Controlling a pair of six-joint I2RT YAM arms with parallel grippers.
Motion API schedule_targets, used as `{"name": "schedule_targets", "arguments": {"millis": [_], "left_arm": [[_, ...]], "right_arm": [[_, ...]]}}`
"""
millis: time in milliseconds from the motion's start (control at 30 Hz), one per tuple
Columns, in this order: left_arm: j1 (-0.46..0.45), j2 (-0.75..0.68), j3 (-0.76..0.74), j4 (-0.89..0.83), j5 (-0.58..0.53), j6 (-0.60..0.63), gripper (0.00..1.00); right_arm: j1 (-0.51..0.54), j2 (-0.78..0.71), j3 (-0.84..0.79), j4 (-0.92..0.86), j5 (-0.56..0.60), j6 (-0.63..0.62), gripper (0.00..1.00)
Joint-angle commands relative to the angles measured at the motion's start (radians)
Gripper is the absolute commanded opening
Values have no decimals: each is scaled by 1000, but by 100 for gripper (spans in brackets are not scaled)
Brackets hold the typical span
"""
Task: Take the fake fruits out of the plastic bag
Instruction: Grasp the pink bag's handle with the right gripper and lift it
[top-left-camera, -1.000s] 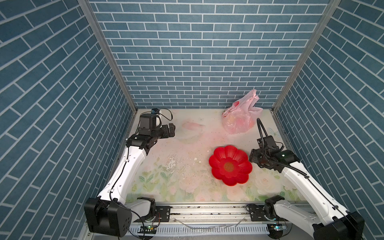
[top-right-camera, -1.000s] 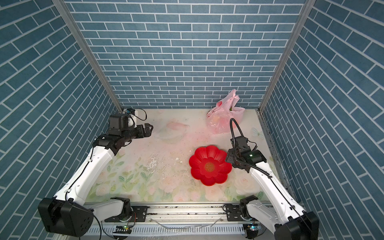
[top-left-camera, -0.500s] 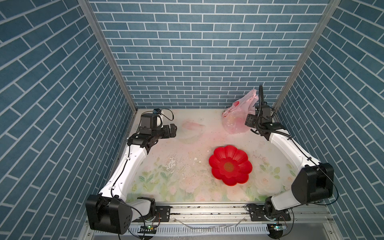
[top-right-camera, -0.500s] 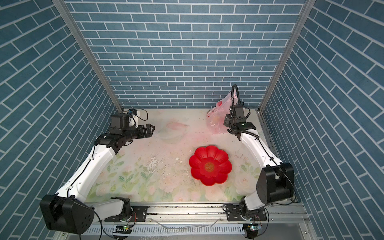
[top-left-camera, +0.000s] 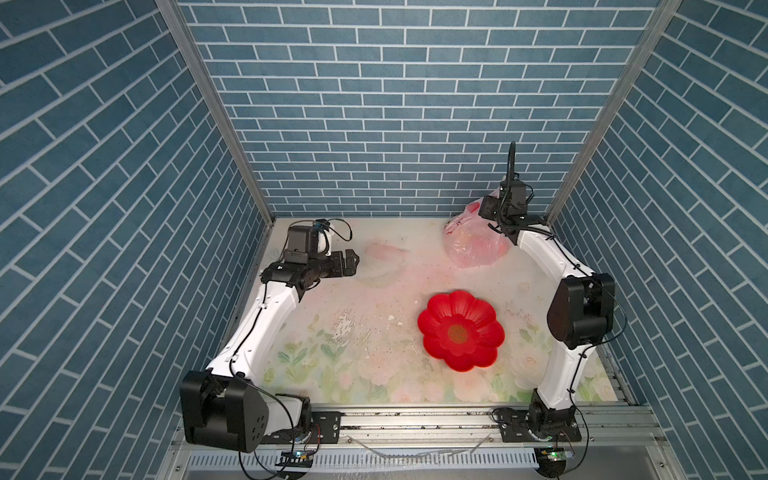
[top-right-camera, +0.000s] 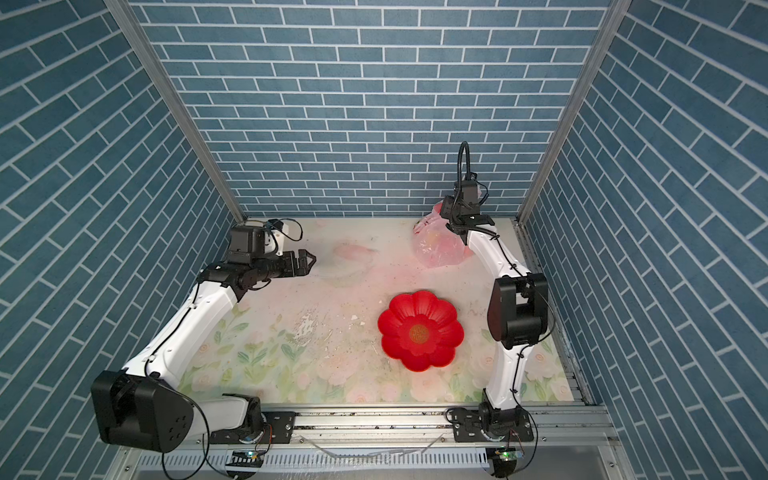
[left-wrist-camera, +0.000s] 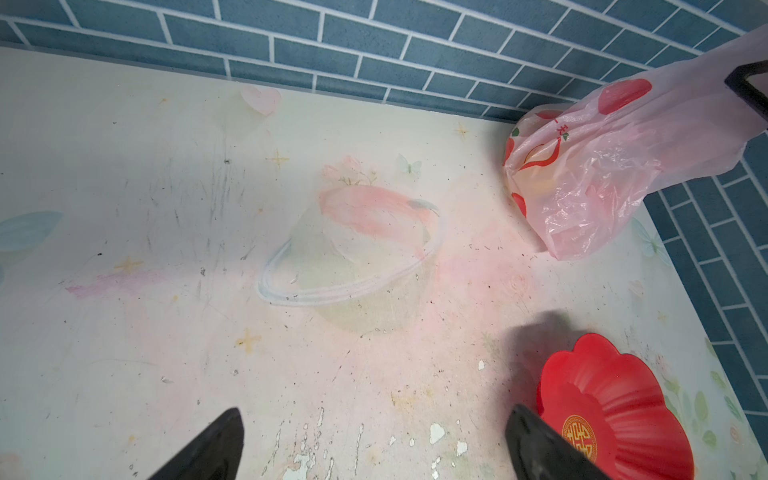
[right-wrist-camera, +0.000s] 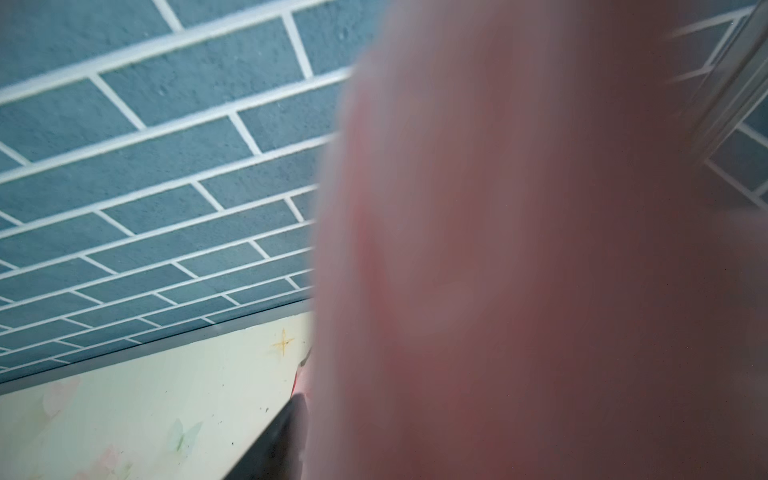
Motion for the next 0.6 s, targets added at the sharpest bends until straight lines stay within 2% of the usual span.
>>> {"name": "schedule_targets", "arguments": {"millis": [0,33,133,267,500,567], "left_arm": [[-2,19,29,-21,13,20,99],[-2,24,29,-24,10,23,99],[-2,37,30,-27,5,27,99],[-2,48,29,-24,10,19,99],[0,67,44,-50,-2,-29,99],[3,64,50,-57,7,-45,99]], "right_arm": [[-6,64,92,4,-8,-34,49],[-6,80,111,-3,-14,-34,38],[-5,106,137,0,-60,-34,18],[0,103,133,9,-156,-42,3],[89,108,202,-89,-306,-88,0],[141,115,230,-120,-309,-80,0]]}}
